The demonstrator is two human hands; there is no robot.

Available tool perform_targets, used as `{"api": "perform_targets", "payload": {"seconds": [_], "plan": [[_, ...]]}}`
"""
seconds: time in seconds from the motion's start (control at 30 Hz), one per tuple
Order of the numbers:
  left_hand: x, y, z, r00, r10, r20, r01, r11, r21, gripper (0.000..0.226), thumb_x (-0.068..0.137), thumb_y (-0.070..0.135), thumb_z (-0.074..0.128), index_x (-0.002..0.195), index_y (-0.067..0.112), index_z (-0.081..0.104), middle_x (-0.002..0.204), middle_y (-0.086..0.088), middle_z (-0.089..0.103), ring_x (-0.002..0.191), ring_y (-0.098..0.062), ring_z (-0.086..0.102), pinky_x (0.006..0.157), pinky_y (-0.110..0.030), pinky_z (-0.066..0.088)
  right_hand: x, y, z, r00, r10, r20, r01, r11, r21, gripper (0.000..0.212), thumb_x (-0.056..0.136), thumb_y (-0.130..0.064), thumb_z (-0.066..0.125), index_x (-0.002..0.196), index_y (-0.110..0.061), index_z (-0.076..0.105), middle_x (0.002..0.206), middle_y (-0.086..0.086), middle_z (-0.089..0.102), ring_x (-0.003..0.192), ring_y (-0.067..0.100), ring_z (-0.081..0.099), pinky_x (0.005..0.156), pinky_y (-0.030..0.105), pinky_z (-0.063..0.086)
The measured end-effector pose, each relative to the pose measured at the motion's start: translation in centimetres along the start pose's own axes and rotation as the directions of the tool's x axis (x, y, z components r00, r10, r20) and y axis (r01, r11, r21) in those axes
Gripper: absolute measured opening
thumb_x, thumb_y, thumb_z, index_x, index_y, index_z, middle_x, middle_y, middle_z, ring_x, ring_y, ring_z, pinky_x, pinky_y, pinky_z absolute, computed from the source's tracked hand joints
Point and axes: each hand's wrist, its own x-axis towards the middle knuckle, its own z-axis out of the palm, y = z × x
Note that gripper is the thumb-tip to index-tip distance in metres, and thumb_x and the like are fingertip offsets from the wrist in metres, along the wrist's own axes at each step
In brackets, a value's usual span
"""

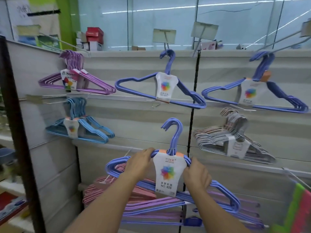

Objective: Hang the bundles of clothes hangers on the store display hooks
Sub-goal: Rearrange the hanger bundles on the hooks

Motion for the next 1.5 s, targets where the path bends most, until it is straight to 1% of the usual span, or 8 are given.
{"api": "perform_targets", "payload": {"seconds": [0.07, 0.23, 0.6, 0.77, 1.0, 1.1, 1.3, 1.5], "plan": [[1.3, -0.9, 0.0, 0.999, -0.034, -0.023, 0.034, 0.999, 0.023, 0.035, 0.098, 0.022, 0.034, 0.131, 0.030, 0.043, 0.129, 0.000, 0.055, 0.114, -0.027, 0.054, 0.083, -0.037, 0.043, 0.9, -1.1, 1.2, 1.000, 0.016, 0.002, -0.016, 1.000, 0.004, 0.006, 0.091, -0.018, 0.046, 0.087, -0.019, 0.043, 0.101, 0.008, 0.064, 0.095, 0.029, 0.061, 0.072, 0.032, 0.043], [5.8, -2.1, 0.0, 0.991, -0.058, -0.123, 0.061, 0.998, 0.024, 0.041, 0.097, 0.017, 0.037, 0.134, 0.030, 0.044, 0.129, -0.001, 0.058, 0.115, -0.026, 0.055, 0.081, -0.032, 0.040, 4.4, -3.6, 3.2, 0.999, 0.040, 0.018, -0.041, 0.998, 0.051, 0.005, 0.091, -0.018, 0.047, 0.091, -0.017, 0.052, 0.101, 0.006, 0.066, 0.094, 0.027, 0.061, 0.067, 0.028, 0.036], [14.5, -4.8, 1.5, 0.976, -0.101, -0.191, 0.098, 0.995, -0.027, 0.047, 0.093, 0.009, 0.038, 0.134, 0.029, 0.048, 0.132, 0.002, 0.057, 0.117, -0.024, 0.054, 0.086, -0.032, 0.042, 10.9, -7.2, 6.9, 0.994, 0.092, 0.055, -0.097, 0.990, 0.098, 0.010, 0.092, -0.019, 0.047, 0.097, -0.015, 0.054, 0.100, 0.007, 0.066, 0.093, 0.028, 0.061, 0.068, 0.027, 0.037], [17.1, -5.3, 1.9, 0.953, -0.053, -0.297, 0.028, 0.996, -0.085, 0.043, 0.093, 0.011, 0.040, 0.132, 0.025, 0.052, 0.130, 0.001, 0.058, 0.118, -0.022, 0.052, 0.091, -0.033, 0.042, 13.0, -8.5, 7.5, 0.992, 0.123, 0.007, -0.122, 0.976, 0.180, 0.006, 0.091, -0.015, 0.047, 0.095, -0.016, 0.053, 0.094, 0.007, 0.064, 0.075, 0.025, 0.049, 0.067, 0.030, 0.038], [18.8, -8.1, 3.1, 0.931, -0.011, -0.366, 0.014, 1.000, 0.007, 0.043, 0.095, 0.013, 0.040, 0.134, 0.028, 0.048, 0.133, 0.007, 0.055, 0.123, -0.017, 0.047, 0.096, -0.030, 0.038, 13.5, -9.8, 10.1, 0.994, 0.112, 0.011, -0.112, 0.966, 0.232, 0.011, 0.092, -0.012, 0.046, 0.101, -0.017, 0.052, 0.099, 0.007, 0.064, 0.092, 0.028, 0.059, 0.069, 0.031, 0.039], [19.4, -8.6, 2.8, 0.919, 0.033, -0.394, -0.013, 0.999, 0.052, 0.043, 0.096, 0.014, 0.038, 0.136, 0.029, 0.047, 0.134, 0.009, 0.053, 0.125, -0.016, 0.044, 0.098, -0.029, 0.035, 13.8, -10.3, 11.5, 0.994, 0.111, 0.003, -0.108, 0.952, 0.286, 0.010, 0.094, -0.013, 0.046, 0.101, -0.016, 0.052, 0.098, 0.008, 0.064, 0.085, 0.028, 0.056, 0.066, 0.031, 0.036], [21.1, -10.5, 2.4, 0.880, 0.143, -0.452, -0.092, 0.987, 0.132, 0.043, 0.084, 0.002, 0.055, 0.123, 0.019, 0.060, 0.125, -0.001, 0.061, 0.113, -0.024, 0.056, 0.102, -0.037, 0.037, 14.7, -11.8, 13.9, 0.995, 0.094, 0.024, -0.095, 0.894, 0.437, 0.007, 0.091, -0.009, 0.046, 0.095, -0.015, 0.048, 0.087, 0.008, 0.061, 0.077, 0.030, 0.053, 0.063, 0.033, 0.038], [22.1, -11.5, 2.5, 0.827, 0.223, -0.516, -0.147, 0.972, 0.184, 0.047, 0.059, -0.003, 0.077, 0.101, 0.016, 0.071, 0.101, -0.002, 0.071, 0.090, -0.023, 0.068, 0.088, -0.042, 0.051, 16.1, -12.8, 15.2, 0.998, 0.060, 0.036, -0.070, 0.885, 0.460, 0.009, 0.091, -0.009, 0.045, 0.092, -0.017, 0.045, 0.084, 0.006, 0.058, 0.077, 0.029, 0.053, 0.062, 0.034, 0.039]]}}
